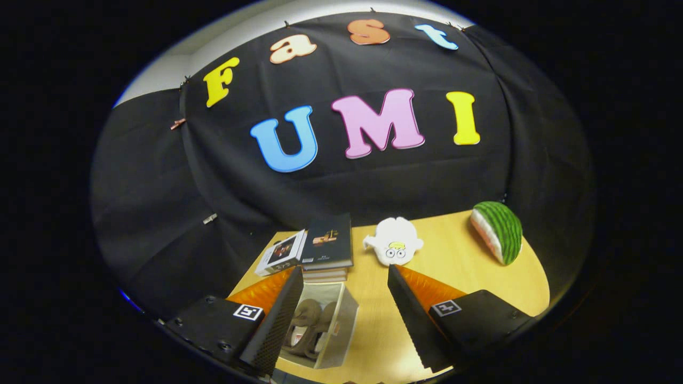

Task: Open the storage box then place both shoes into the box .Put the left shoe in first, then the right shoe, with the right side of both shoes facing outward in a uniform manner.

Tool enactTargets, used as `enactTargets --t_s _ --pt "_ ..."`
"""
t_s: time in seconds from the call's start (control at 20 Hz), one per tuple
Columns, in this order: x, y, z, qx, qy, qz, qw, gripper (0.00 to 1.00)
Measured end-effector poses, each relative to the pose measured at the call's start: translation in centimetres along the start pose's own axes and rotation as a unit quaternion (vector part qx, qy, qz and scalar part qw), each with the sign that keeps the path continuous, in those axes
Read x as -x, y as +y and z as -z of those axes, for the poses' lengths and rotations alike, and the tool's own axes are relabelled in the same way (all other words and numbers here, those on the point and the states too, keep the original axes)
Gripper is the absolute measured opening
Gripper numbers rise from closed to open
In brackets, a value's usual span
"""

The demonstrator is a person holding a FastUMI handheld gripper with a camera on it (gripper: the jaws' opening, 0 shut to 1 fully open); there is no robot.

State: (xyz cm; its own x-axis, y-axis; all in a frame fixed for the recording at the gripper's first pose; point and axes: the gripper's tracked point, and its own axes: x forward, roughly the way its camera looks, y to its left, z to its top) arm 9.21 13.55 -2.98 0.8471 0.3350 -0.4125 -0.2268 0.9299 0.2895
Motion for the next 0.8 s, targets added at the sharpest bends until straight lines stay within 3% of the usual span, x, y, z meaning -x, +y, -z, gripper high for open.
enactTargets --t_s 0.3,0.55,0.8 --pt "3.2 -7.6 -5.2 0.027 -0.092 0.027 0.995 0.98" --pt "5.8 -13.8 -6.3 0.077 -0.127 0.082 0.986 0.98" --pt "7.9 -15.3 -6.9 0.135 -0.152 0.099 0.974 0.98"
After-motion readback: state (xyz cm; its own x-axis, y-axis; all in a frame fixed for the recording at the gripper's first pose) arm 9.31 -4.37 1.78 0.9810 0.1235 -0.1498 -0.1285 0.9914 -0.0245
